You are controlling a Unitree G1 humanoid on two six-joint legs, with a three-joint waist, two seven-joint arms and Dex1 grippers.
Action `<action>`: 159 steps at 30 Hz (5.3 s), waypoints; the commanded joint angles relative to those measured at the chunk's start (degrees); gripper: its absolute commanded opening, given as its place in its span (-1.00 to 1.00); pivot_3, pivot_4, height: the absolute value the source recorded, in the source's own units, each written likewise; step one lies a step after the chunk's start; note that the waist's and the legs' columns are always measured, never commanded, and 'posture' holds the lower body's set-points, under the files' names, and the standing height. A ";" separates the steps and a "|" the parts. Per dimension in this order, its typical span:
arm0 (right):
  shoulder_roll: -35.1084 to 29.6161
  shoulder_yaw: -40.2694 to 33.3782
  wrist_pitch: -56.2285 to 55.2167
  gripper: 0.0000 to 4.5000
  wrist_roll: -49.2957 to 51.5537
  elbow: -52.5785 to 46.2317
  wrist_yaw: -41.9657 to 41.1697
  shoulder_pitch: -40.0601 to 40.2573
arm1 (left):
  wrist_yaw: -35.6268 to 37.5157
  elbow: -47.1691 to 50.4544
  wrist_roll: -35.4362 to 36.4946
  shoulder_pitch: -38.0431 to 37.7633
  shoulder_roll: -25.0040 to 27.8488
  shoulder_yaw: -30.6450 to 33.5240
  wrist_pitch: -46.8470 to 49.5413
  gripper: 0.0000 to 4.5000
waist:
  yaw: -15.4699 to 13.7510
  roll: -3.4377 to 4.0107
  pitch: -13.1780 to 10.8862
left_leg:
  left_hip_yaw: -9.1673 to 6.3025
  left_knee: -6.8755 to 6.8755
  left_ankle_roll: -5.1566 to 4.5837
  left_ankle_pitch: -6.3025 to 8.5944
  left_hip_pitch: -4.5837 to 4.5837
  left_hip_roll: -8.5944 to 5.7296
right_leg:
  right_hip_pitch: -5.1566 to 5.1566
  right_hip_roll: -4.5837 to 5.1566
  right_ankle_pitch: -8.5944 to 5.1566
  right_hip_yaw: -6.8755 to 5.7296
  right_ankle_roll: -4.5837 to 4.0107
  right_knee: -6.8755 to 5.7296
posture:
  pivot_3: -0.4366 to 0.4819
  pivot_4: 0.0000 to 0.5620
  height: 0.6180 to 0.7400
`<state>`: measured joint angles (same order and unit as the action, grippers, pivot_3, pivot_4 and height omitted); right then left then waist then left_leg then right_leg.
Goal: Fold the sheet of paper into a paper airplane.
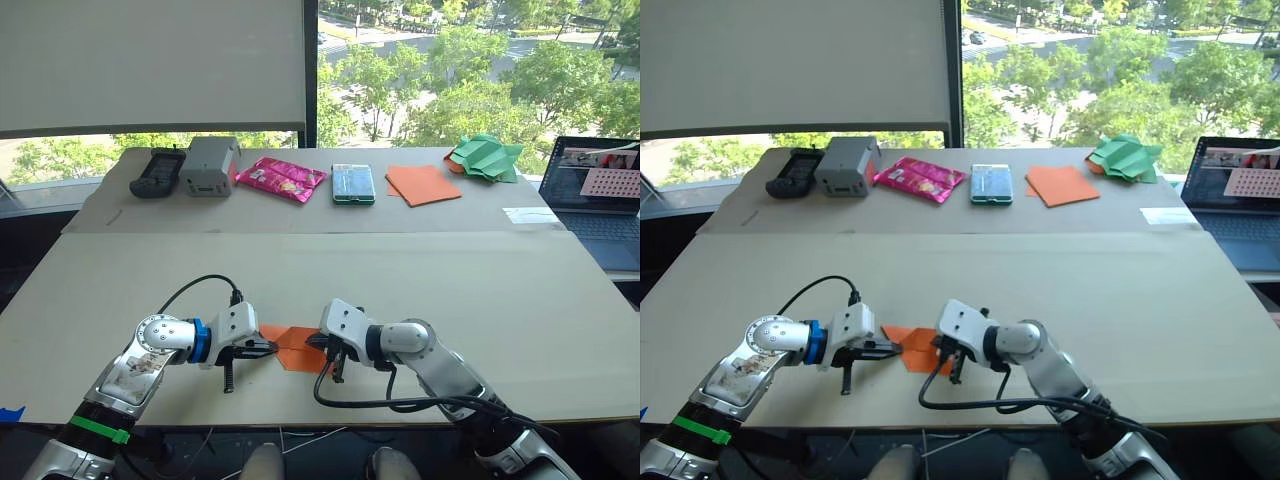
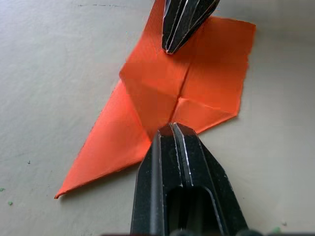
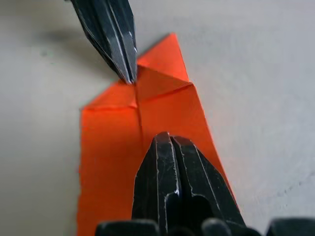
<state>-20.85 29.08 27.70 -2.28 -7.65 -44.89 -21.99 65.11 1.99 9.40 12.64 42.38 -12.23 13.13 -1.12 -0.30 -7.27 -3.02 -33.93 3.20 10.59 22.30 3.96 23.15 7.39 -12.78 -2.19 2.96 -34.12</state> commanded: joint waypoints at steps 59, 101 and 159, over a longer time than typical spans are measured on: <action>-0.55 4.85 6.83 -0.97 -2.53 -0.74 -0.29 1.64 | 4.83 -14.09 -1.18 2.75 -4.70 -5.68 3.86 -1.00 | 0.95 0.02 0.60 | -0.05 0.03 -0.04 -0.02 -0.28 0.01 | -0.16 -0.05 0.00 0.01 0.00 -0.02 | -0.05 -0.47 0.44; -0.19 5.18 6.71 -0.97 -2.37 0.17 -0.80 0.73 | 4.53 -11.65 -1.50 -11.59 8.31 1.06 -1.70 -1.00 | 3.69 0.43 0.67 | -0.12 0.19 -0.18 1.43 -2.07 0.10 | -0.06 0.03 -0.05 -0.02 -0.07 -0.02 | -0.05 -0.47 0.44; 4.45 -7.70 16.85 -0.07 18.17 -2.38 -3.87 -4.22 | -5.54 18.88 23.95 -24.73 6.04 25.71 19.27 -1.00 | 1.75 -0.44 -0.95 | -0.13 -0.03 0.19 1.69 -1.22 0.09 | 1.13 -0.01 0.32 -0.13 -0.12 0.46 | -0.05 -0.47 0.44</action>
<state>-16.65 21.60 44.56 14.72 -8.92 -48.47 -25.80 59.91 19.14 32.01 -12.01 48.62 11.77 32.58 0.63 -0.74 -8.22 -3.14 -33.96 3.40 12.28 21.09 4.05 24.29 7.39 -12.46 -2.32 2.84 -33.65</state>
